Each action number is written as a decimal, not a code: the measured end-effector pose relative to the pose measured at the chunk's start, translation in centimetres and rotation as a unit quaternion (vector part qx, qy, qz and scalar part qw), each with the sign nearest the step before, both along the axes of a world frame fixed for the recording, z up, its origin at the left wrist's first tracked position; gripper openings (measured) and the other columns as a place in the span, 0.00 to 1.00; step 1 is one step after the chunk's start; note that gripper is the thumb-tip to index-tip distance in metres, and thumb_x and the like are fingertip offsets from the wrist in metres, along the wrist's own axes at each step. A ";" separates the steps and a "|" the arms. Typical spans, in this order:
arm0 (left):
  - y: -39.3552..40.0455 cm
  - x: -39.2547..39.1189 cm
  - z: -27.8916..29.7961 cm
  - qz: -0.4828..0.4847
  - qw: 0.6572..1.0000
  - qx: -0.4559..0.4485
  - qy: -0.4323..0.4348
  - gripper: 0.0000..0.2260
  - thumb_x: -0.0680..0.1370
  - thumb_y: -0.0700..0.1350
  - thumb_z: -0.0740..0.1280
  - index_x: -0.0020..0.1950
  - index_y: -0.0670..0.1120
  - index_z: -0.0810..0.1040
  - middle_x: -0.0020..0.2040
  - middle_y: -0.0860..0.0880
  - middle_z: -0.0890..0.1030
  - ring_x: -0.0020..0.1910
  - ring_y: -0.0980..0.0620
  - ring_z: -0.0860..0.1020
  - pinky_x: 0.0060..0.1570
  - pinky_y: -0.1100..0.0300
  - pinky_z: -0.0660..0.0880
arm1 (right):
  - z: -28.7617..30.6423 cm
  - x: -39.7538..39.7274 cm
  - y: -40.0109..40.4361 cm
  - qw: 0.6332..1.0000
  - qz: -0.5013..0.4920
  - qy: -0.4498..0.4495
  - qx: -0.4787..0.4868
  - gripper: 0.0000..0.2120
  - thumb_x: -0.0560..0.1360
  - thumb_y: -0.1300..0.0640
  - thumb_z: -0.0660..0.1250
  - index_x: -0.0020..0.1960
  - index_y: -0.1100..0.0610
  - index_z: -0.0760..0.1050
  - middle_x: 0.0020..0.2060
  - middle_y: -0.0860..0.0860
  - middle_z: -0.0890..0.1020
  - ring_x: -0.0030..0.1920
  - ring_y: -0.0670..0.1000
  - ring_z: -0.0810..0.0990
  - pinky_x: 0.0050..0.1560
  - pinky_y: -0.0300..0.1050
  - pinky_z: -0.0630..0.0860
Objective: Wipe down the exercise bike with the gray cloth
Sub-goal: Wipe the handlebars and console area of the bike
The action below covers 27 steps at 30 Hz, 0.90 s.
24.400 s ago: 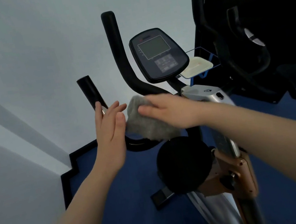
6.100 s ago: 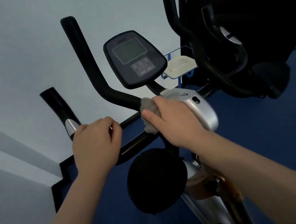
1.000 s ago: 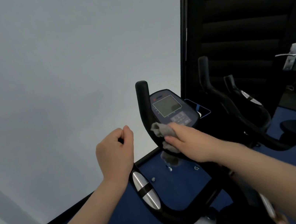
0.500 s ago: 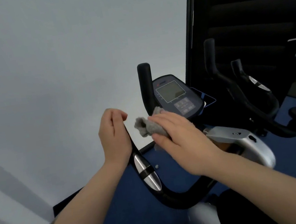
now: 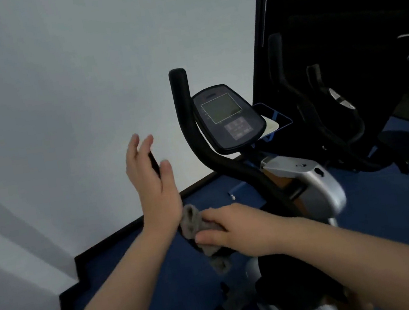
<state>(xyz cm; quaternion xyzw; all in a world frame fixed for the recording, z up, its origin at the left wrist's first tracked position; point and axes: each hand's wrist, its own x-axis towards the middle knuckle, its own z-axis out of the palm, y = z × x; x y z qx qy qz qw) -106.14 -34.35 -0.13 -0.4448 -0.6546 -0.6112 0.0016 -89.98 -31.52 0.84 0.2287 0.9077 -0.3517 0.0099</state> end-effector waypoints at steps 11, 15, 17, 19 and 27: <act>-3.5 2.8 -3.4 -0.025 0.990 -0.104 0.088 0.21 0.84 0.43 0.51 0.78 0.42 0.60 0.79 0.54 0.44 0.79 0.55 0.40 0.75 0.66 0.41 | 0.0 1.1 -0.3 0.990 0.073 -0.038 0.114 0.15 0.81 0.47 0.59 0.42 0.56 0.71 0.42 0.49 0.74 0.43 0.51 0.73 0.43 0.51 0.70; -3.5 2.8 -3.3 -0.018 0.989 -0.114 0.097 0.20 0.85 0.38 0.52 0.78 0.43 0.61 0.79 0.55 0.44 0.78 0.57 0.40 0.73 0.70 0.40 | 1.9 4.1 2.9 0.977 0.064 -0.105 0.175 0.12 0.79 0.49 0.63 0.49 0.57 0.77 0.57 0.52 0.79 0.56 0.55 0.77 0.57 0.54 0.73; -3.4 3.2 -3.3 -0.001 0.990 -0.110 0.092 0.20 0.85 0.38 0.52 0.78 0.43 0.61 0.79 0.55 0.44 0.78 0.57 0.40 0.73 0.71 0.40 | 1.7 3.9 2.4 0.968 0.044 -0.117 0.218 0.14 0.80 0.48 0.61 0.47 0.57 0.76 0.52 0.53 0.78 0.53 0.56 0.77 0.54 0.55 0.75; -3.4 3.4 -3.4 0.007 0.990 -0.109 0.094 0.20 0.85 0.37 0.52 0.78 0.43 0.61 0.79 0.54 0.45 0.78 0.56 0.41 0.72 0.71 0.39 | 0.6 2.8 0.3 0.965 0.034 -0.083 0.247 0.15 0.81 0.47 0.59 0.48 0.58 0.77 0.51 0.53 0.78 0.53 0.56 0.76 0.53 0.55 0.75; -4.9 4.8 -3.0 -0.043 0.988 -0.144 0.042 0.20 0.85 0.40 0.54 0.78 0.46 0.62 0.80 0.56 0.45 0.76 0.63 0.38 0.67 0.78 0.40 | 3.9 7.7 0.5 0.989 -0.046 0.017 0.139 0.12 0.80 0.49 0.61 0.40 0.53 0.72 0.42 0.47 0.78 0.45 0.49 0.76 0.50 0.52 0.73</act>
